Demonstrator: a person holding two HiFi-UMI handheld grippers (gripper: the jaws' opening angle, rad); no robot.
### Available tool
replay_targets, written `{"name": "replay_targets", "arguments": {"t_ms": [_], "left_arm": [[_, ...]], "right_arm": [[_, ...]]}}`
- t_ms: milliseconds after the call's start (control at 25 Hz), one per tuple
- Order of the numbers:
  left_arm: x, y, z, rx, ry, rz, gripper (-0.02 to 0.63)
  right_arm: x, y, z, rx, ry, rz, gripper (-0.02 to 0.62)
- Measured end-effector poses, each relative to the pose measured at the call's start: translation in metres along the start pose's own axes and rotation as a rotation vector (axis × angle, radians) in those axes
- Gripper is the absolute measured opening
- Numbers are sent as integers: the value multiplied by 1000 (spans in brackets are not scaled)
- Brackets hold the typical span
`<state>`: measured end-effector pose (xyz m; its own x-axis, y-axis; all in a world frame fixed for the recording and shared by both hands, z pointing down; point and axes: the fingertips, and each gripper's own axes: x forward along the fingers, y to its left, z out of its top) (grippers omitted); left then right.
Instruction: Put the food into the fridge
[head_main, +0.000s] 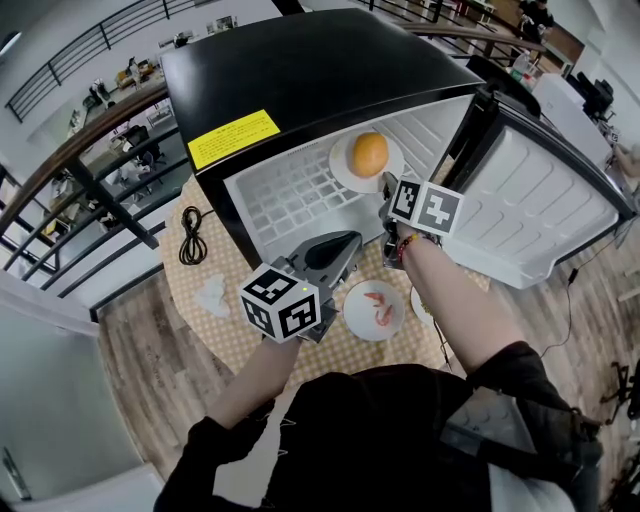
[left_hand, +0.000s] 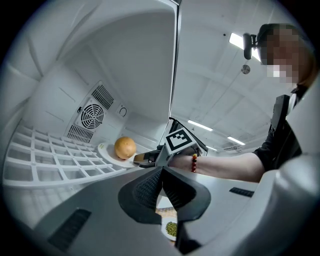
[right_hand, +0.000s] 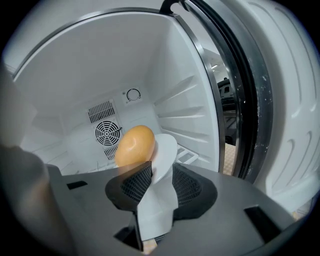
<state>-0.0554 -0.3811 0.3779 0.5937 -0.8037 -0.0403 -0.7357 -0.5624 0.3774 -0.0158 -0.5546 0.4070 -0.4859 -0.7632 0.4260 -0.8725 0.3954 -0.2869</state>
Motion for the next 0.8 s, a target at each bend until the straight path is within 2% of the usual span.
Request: {"name": "replay_targets", "arguments": {"t_ms": [320, 520, 800], "left_arm": [[-7, -2, -2, 17, 23, -39, 14], [-14, -3, -3, 27, 41, -62, 14], [-19, -12, -9, 50, 83, -117, 14]], "right_arm": [[-1, -5, -5, 64, -19, -55, 131], [-2, -6, -5, 66, -43, -92, 130], [-3, -4, -4, -41, -62, -134, 130]]}}
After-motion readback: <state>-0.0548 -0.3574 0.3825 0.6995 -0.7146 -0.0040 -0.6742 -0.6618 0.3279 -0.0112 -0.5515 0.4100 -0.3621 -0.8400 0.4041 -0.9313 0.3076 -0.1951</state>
